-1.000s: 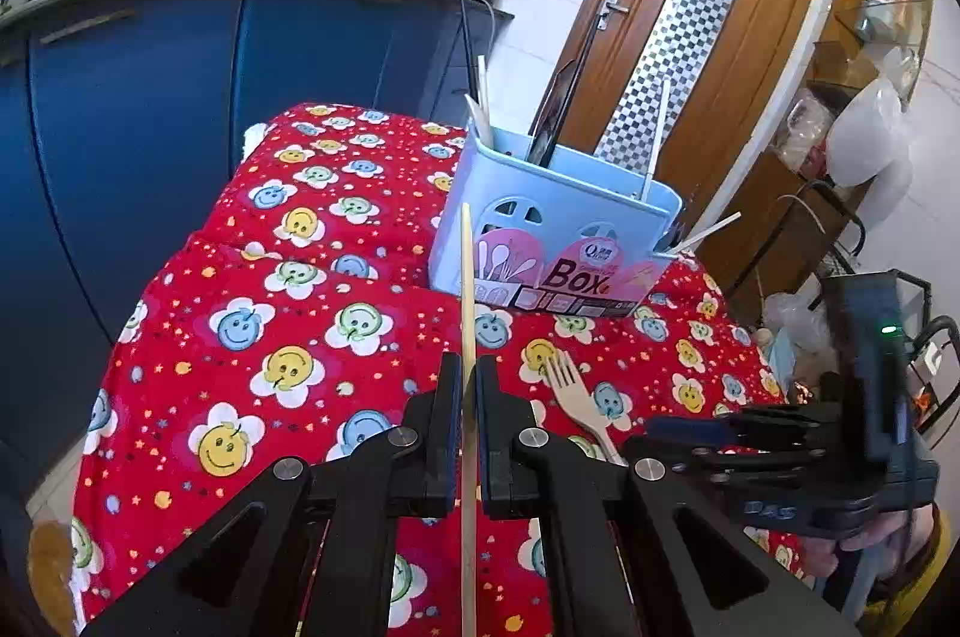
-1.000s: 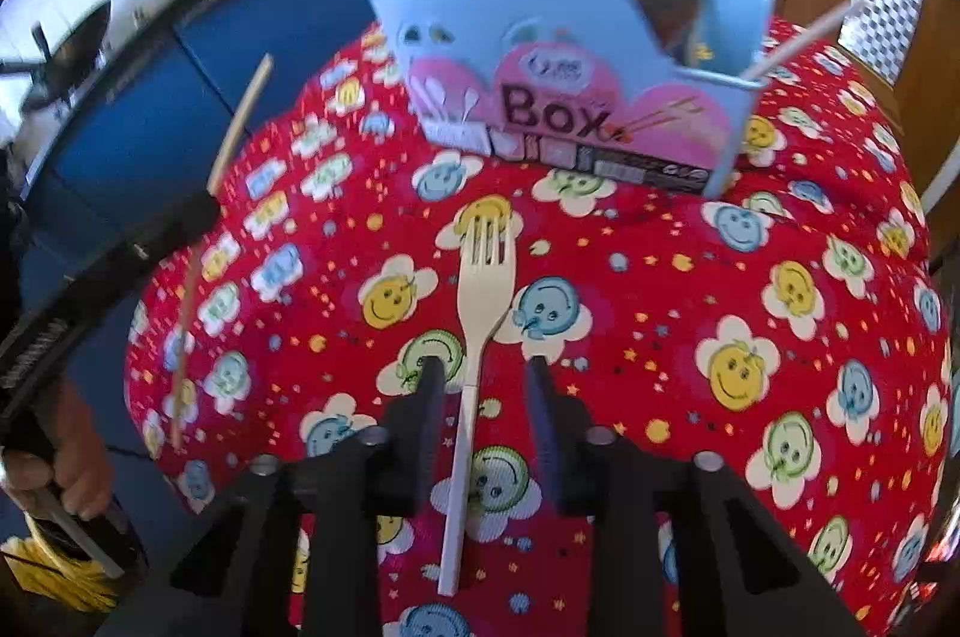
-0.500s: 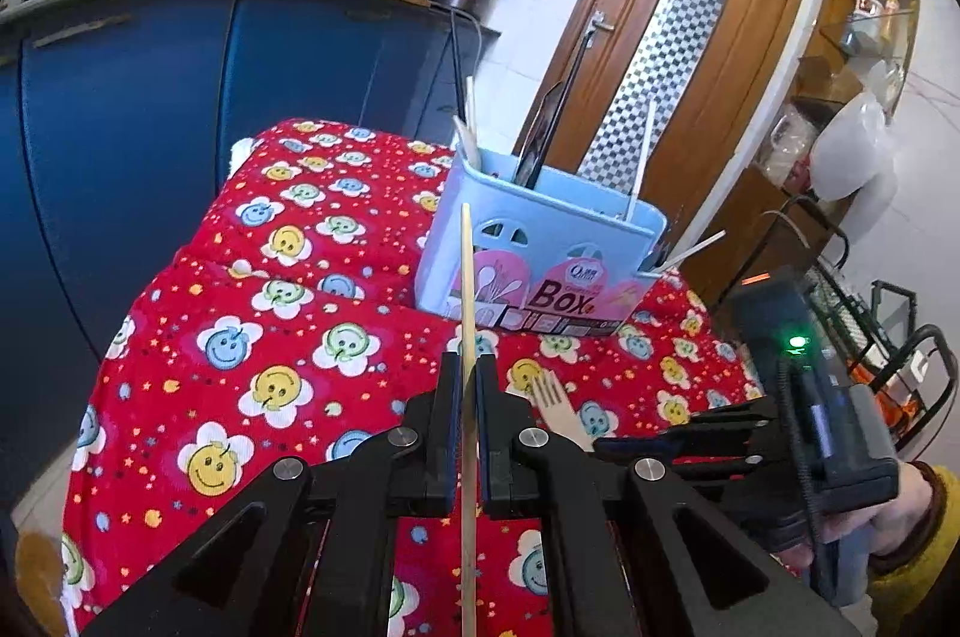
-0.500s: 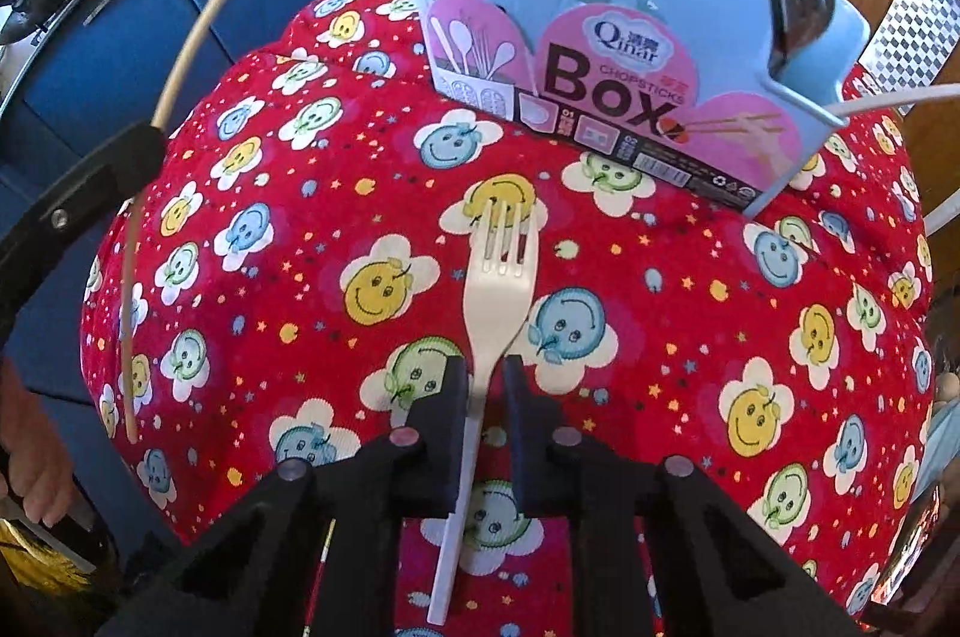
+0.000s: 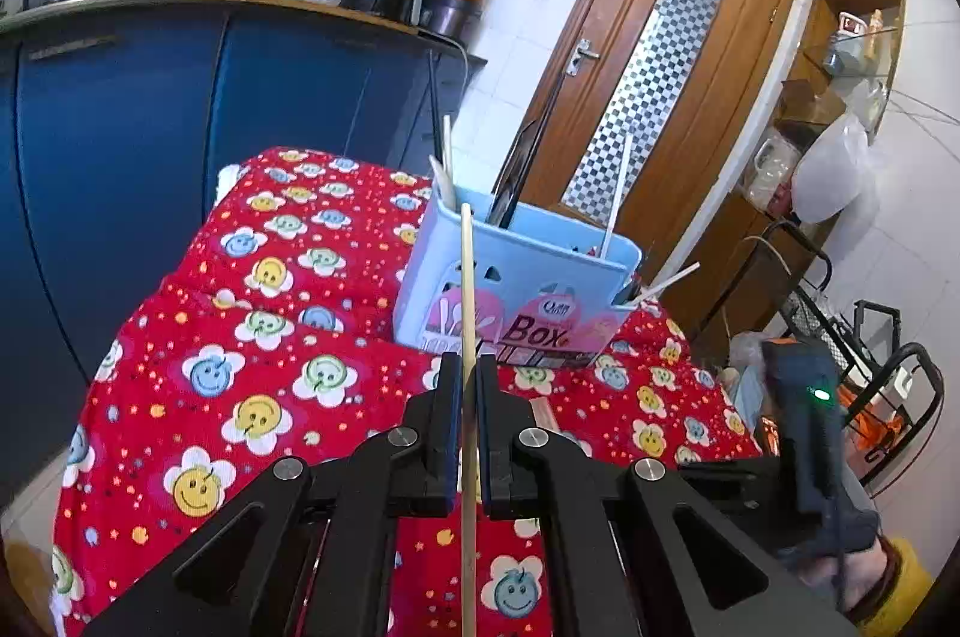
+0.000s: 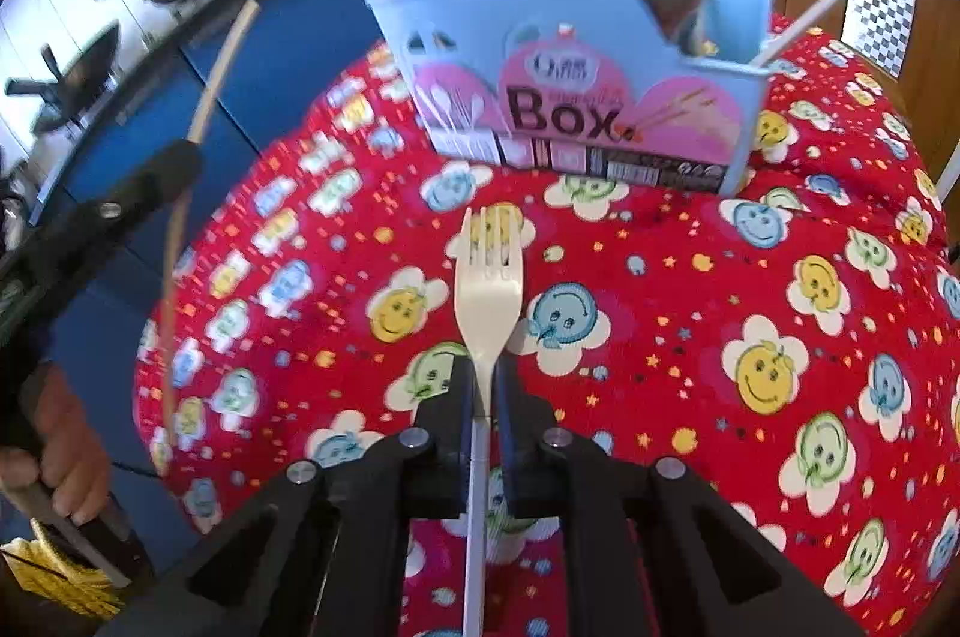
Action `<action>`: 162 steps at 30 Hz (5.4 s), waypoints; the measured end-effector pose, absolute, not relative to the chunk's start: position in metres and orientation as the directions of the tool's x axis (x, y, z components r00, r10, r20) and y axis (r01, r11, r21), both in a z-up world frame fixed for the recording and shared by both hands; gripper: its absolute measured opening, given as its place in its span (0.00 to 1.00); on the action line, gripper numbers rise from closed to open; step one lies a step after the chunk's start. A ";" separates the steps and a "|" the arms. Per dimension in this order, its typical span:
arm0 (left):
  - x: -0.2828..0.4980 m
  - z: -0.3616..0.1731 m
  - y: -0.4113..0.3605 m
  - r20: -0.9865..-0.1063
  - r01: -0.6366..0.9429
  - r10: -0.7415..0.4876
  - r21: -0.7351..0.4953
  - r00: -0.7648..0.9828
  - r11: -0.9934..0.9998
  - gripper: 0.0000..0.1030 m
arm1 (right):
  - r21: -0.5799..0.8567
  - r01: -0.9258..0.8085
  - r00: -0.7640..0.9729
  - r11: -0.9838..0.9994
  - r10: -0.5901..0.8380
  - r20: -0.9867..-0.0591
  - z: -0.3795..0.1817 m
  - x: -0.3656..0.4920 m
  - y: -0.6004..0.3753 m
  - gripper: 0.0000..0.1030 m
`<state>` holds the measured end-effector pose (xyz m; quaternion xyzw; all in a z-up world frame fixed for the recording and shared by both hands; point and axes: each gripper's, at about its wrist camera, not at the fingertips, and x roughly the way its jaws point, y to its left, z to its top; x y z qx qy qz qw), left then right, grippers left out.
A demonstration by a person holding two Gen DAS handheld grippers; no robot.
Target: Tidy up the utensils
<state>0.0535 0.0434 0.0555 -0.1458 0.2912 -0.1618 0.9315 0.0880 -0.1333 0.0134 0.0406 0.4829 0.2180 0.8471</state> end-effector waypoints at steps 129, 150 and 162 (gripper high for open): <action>0.023 0.043 0.011 -0.474 0.082 -0.136 -0.134 0.870 0.988 0.56 | 0.240 -0.179 0.868 0.954 0.268 -0.418 0.056 0.011 -0.192 0.57; 0.024 0.010 0.008 -0.485 0.023 -0.064 -0.090 0.872 0.996 0.74 | 0.137 -0.084 0.890 0.987 0.136 -0.435 0.017 0.010 -0.186 1.00; 0.023 0.010 0.008 -0.482 0.002 -0.042 -0.083 0.875 0.997 0.74 | 0.163 -0.085 0.890 0.983 0.148 -0.431 0.016 0.010 -0.189 1.00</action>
